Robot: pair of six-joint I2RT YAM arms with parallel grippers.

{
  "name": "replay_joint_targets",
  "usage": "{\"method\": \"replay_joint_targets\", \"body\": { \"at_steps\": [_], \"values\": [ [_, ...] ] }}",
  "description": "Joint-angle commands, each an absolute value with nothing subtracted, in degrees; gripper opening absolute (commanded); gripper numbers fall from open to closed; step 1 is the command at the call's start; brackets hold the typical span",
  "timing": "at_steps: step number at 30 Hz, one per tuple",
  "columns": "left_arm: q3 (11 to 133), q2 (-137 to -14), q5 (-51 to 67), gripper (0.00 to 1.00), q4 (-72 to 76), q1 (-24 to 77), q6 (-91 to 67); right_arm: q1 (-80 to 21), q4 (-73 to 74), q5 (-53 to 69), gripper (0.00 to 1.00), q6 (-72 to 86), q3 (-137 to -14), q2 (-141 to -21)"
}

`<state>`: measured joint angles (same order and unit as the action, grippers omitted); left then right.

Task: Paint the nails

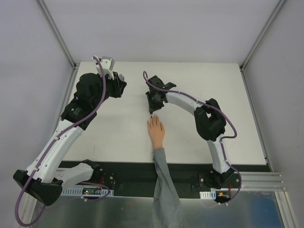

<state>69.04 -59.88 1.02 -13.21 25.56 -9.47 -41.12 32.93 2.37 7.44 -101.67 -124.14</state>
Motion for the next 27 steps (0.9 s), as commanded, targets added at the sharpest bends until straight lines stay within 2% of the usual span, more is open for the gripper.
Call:
{"method": "replay_joint_targets", "body": {
  "at_steps": [1, 27],
  "values": [
    [71.01, -59.06, 1.41, 0.00, -11.78, 25.84, -8.53, -41.05, 34.01, 2.64, 0.00, 7.12, -103.45, -123.40],
    [70.84, -59.06, 1.41, 0.00, -11.78, 25.84, -8.79, -40.25, 34.98, 1.14, 0.01, 7.12, -103.18, -123.05]
  ]
}}
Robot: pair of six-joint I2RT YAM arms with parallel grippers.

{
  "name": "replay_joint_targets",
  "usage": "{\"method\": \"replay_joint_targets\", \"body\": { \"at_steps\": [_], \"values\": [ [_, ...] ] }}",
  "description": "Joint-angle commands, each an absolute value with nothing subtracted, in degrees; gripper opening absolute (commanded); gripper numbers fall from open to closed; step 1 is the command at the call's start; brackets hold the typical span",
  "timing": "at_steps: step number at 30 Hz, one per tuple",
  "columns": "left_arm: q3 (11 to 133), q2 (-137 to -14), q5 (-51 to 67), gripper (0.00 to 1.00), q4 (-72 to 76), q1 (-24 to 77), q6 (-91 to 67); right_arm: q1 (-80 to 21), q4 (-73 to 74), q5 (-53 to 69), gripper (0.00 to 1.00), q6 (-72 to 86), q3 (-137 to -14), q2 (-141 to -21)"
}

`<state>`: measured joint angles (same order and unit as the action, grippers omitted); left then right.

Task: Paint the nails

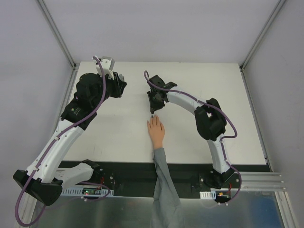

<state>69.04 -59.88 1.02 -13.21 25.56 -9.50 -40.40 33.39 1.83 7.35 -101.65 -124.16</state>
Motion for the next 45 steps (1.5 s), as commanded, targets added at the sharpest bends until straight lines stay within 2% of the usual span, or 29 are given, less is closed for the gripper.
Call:
{"method": "replay_joint_targets", "body": {
  "at_steps": [1, 13, 37, 45],
  "values": [
    [70.84, -59.06, 1.49, 0.00, -11.78, 25.84, -8.79, -40.34, 34.89, 1.23, 0.00, 7.12, -103.18, -123.13],
    [70.84, -59.24, 1.49, 0.00, -11.78, 25.84, -8.96, -41.22, 34.80, 2.99, 0.00, 7.65, -107.22, -125.86],
    [70.84, -59.33, 1.23, 0.00, -11.69, 25.84, -8.53, -39.90, 34.80, 1.94, 0.00, 8.62, -102.48, -124.72],
    [70.84, -59.24, 1.32, 0.00, -11.86, 25.84, -8.61, -39.29, 34.98, 1.58, 0.00, 8.35, -105.38, -126.29]
  ]
}}
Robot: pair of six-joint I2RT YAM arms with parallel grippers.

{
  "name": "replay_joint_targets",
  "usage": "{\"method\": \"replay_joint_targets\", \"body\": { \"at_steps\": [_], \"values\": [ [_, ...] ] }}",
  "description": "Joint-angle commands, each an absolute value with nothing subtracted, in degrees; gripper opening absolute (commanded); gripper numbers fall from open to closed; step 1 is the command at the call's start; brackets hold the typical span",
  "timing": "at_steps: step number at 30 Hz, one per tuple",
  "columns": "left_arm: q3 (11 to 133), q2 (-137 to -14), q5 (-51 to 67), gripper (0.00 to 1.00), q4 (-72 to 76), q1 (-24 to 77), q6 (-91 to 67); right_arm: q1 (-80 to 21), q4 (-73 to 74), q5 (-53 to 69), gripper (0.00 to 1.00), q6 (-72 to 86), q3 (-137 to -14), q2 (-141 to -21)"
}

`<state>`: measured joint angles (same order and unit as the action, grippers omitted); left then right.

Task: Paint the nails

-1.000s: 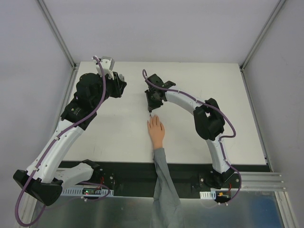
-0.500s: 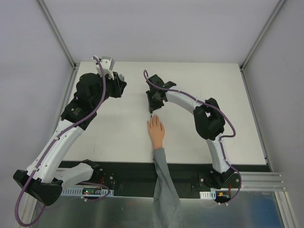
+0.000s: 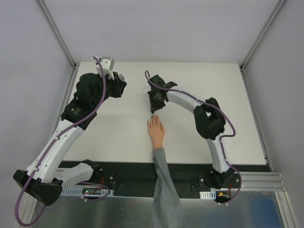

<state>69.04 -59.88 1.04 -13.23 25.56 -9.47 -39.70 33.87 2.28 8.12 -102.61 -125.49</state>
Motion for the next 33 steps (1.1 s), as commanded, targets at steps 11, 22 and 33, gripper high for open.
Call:
{"method": "replay_joint_targets", "body": {
  "at_steps": [11, 22, 33],
  "values": [
    [70.84, -59.24, 1.41, 0.00, -11.78, 25.84, -8.79, -39.29, 35.07, 2.55, 0.01, 9.05, -108.02, -128.50],
    [71.02, -59.33, 1.41, 0.00, -11.78, 25.84, -8.88, -39.38, 34.89, 1.94, 0.01, 8.79, -108.37, -128.23],
    [71.02, -59.33, 1.32, 0.00, -11.69, 25.84, -8.88, -39.46, 35.77, 1.84, 0.00, 8.00, -108.90, -126.39]
  ]
}}
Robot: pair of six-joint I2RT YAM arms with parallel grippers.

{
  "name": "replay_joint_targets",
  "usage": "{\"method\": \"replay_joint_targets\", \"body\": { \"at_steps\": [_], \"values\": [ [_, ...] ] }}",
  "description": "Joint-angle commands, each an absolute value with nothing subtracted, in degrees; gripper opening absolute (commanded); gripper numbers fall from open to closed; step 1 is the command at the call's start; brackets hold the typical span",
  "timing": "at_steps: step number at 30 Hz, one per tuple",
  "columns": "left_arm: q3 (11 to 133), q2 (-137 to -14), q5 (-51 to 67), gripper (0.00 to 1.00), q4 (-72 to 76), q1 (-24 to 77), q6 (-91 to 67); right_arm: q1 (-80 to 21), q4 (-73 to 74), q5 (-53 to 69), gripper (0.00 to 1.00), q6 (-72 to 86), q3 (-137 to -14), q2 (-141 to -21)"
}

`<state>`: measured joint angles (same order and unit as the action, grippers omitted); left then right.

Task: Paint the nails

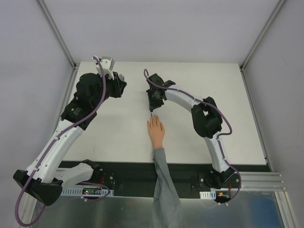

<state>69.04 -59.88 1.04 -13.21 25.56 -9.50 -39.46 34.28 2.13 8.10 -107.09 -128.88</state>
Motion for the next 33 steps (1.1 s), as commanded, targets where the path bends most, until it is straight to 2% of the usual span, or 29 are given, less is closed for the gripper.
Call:
{"method": "replay_joint_targets", "body": {
  "at_steps": [1, 16, 33],
  "values": [
    [71.02, -59.33, 1.32, 0.00, -11.78, 25.84, -8.88, -39.64, 35.86, 1.93, 0.00, 8.00, -108.72, -126.30],
    [70.75, -58.89, 1.58, 0.00, -11.69, 25.84, -9.05, -40.78, 35.51, 1.94, 0.00, 8.17, -103.36, -122.26],
    [70.31, -58.36, 1.85, 0.00, -11.78, 25.84, -9.32, -41.40, 34.98, 2.81, 0.00, 8.88, -104.06, -122.78]
  ]
}}
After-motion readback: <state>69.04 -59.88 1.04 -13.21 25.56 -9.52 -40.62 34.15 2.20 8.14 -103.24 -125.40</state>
